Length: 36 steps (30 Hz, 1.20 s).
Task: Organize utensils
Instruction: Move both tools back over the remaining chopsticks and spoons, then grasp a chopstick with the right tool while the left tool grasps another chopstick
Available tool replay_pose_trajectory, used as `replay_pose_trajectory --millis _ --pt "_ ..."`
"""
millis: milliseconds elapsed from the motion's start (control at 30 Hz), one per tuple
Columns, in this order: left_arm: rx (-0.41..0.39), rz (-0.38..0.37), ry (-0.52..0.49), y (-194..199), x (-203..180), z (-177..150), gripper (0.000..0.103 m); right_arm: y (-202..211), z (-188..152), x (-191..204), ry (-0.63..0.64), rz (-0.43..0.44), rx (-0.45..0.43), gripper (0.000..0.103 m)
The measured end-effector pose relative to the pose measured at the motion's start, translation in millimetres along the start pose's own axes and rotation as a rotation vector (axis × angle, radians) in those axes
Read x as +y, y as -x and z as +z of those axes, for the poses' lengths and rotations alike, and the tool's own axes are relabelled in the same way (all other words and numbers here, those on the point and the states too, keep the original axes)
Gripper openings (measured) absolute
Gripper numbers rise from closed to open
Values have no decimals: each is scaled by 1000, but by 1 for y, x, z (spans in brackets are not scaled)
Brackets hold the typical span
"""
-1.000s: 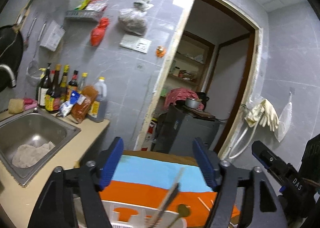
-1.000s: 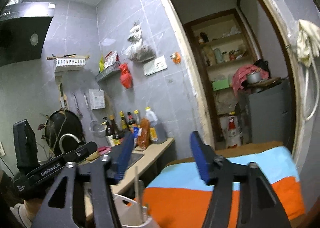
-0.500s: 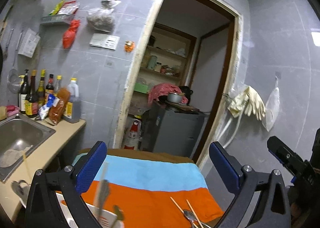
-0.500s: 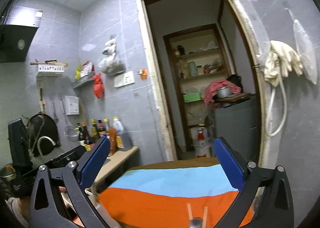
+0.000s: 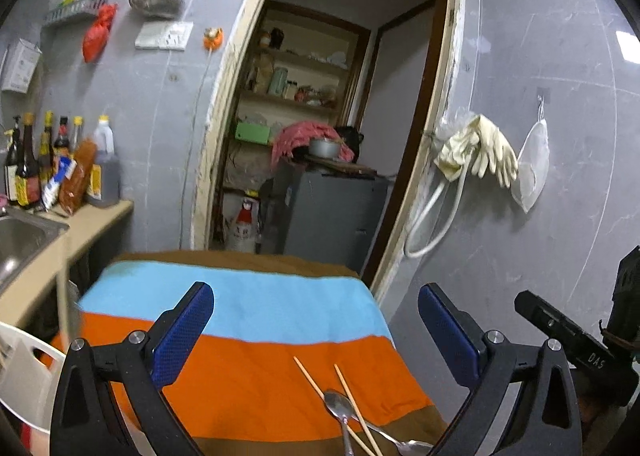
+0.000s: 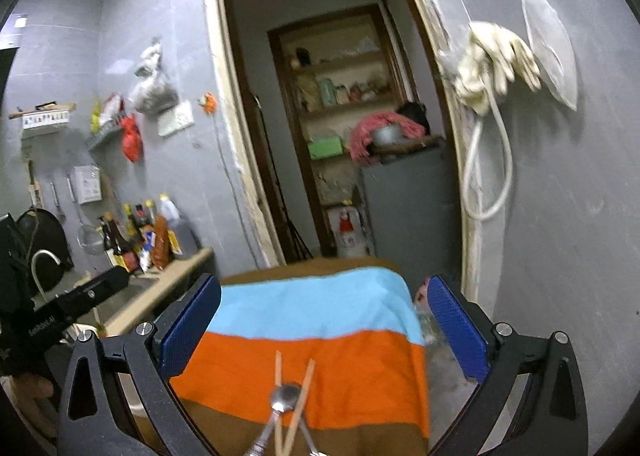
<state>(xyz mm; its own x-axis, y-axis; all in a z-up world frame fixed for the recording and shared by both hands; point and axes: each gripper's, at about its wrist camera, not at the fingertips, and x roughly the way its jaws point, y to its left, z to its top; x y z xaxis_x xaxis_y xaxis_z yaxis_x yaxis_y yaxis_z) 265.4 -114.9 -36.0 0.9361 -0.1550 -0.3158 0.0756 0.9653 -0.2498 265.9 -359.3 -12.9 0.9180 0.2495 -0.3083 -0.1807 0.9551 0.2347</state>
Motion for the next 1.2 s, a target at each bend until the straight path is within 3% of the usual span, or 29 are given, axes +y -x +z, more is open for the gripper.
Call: replay_pose_trajectory --millis 167,333,500,633,733,900,967,1200 --pt "87 -52 26 -28 -2 -18 103 -21 -19 -33 -29 -21 92 101" --pt "164 -41 94 -55 7 -40 99 -44 -41 -49 -71 -5 156 98" --pt "241 -23 151 -83 18 -56 83 -80 -63 -53 -92 23 242 73" --pt "308 5 179 -107 26 -69 61 -112 -80 -47 -94 54 322 55" --pt "350 16 210 -122 32 -79 54 -134 -89 -36 -75 83 382 40" --pt "407 8 231 -141 35 -90 41 -168 -103 -15 -18 166 479 31" --pt "436 -5 239 -148 34 -95 36 -180 -110 -6 11 197 522 22" --pt "516 -41 237 -165 31 -106 21 -204 -136 7 33 256 624 14"
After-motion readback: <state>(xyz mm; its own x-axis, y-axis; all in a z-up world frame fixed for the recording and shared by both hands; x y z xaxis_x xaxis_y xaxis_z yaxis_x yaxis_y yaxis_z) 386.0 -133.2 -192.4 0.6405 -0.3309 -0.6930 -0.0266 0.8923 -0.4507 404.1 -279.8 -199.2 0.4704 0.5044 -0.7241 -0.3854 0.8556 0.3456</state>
